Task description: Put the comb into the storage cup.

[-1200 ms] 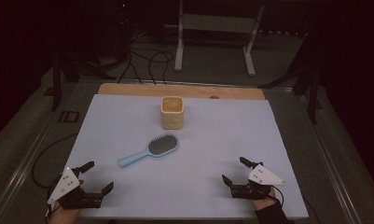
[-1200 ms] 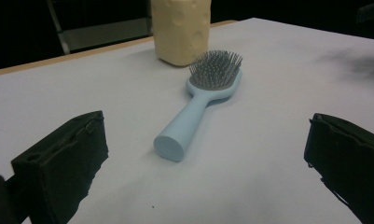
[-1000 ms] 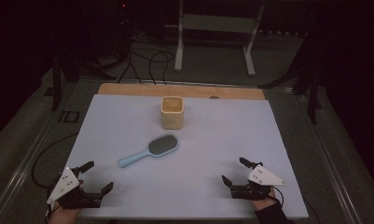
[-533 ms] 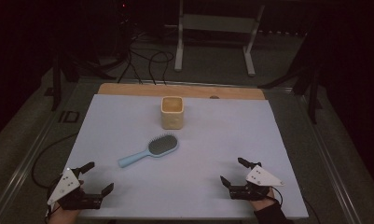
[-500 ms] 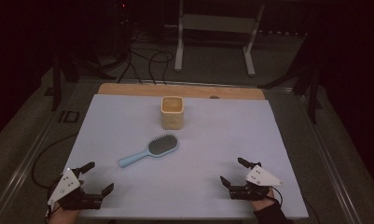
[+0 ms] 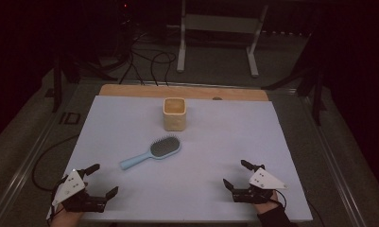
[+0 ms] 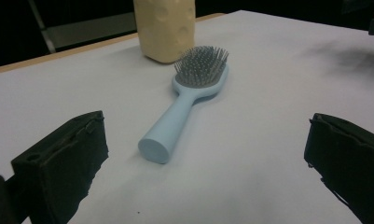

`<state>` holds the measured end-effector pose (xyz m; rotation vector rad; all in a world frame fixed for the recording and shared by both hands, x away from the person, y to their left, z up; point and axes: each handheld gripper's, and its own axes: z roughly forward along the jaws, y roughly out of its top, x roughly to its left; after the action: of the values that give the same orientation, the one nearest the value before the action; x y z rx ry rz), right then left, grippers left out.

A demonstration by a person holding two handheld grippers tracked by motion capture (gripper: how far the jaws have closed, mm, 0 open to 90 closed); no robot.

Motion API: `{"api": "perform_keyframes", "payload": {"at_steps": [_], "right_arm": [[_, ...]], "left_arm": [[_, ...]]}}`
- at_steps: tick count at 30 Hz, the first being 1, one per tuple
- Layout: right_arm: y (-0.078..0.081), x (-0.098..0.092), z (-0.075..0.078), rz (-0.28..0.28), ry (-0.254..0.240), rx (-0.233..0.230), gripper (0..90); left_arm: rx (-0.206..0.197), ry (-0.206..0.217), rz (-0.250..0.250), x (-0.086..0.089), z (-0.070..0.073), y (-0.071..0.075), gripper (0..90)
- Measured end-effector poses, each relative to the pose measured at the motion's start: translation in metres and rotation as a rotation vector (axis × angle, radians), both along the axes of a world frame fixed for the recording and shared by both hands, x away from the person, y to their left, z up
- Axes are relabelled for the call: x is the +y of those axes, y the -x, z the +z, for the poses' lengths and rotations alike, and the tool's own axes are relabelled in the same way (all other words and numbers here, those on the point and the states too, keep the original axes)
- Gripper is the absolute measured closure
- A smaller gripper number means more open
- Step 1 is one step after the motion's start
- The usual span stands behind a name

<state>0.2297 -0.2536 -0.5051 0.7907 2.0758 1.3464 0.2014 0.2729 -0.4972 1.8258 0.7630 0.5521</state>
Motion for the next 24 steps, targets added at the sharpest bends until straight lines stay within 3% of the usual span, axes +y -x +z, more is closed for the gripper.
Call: {"api": "perform_keyframes", "payload": {"at_steps": [9, 24], "right_arm": [[0.001, 0.001, 0.001, 0.000, 0.004, -0.005, 9.1], [0.002, 0.003, 0.002, -0.001, 0.006, -0.009, 9.1]], "left_arm": [[0.000, -0.012, -0.013, -0.005, 0.006, 0.003, 0.0], [0.015, -0.038, -0.054, -0.005, 0.036, -0.002, 0.0]]}}
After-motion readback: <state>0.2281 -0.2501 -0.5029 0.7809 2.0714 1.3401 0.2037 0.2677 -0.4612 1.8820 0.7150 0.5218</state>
